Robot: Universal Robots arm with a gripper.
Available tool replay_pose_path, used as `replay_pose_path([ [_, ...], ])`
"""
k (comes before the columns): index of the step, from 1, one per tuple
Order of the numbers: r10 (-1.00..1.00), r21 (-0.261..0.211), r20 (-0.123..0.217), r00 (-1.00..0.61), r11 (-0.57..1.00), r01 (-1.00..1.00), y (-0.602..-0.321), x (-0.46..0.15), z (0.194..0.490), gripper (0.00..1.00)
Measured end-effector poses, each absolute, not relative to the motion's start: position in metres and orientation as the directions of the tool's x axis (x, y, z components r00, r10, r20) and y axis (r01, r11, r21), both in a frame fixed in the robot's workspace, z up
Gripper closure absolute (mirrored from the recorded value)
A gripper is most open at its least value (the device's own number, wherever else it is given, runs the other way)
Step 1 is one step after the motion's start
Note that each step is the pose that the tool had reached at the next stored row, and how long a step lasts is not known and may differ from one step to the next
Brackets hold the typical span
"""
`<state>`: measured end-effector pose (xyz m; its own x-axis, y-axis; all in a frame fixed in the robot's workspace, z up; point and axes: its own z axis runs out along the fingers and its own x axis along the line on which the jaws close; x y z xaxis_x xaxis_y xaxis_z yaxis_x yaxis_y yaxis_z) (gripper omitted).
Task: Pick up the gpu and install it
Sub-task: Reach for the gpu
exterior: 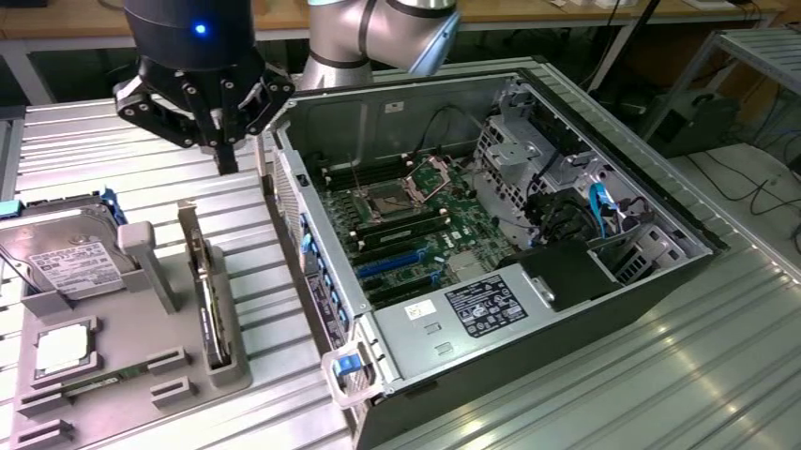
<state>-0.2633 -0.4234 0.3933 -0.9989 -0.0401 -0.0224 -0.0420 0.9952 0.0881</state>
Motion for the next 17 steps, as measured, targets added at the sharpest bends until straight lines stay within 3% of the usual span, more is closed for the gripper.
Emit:
replay_pose_path([
  [8,-0.037,0.088,-0.023,-0.999,0.995,-0.039,-0.446,-0.288,0.392,0.89],
  [17,-0.033,0.089,-0.022,-0.999,0.995,-0.035,-0.449,-0.317,0.392,0.89],
])
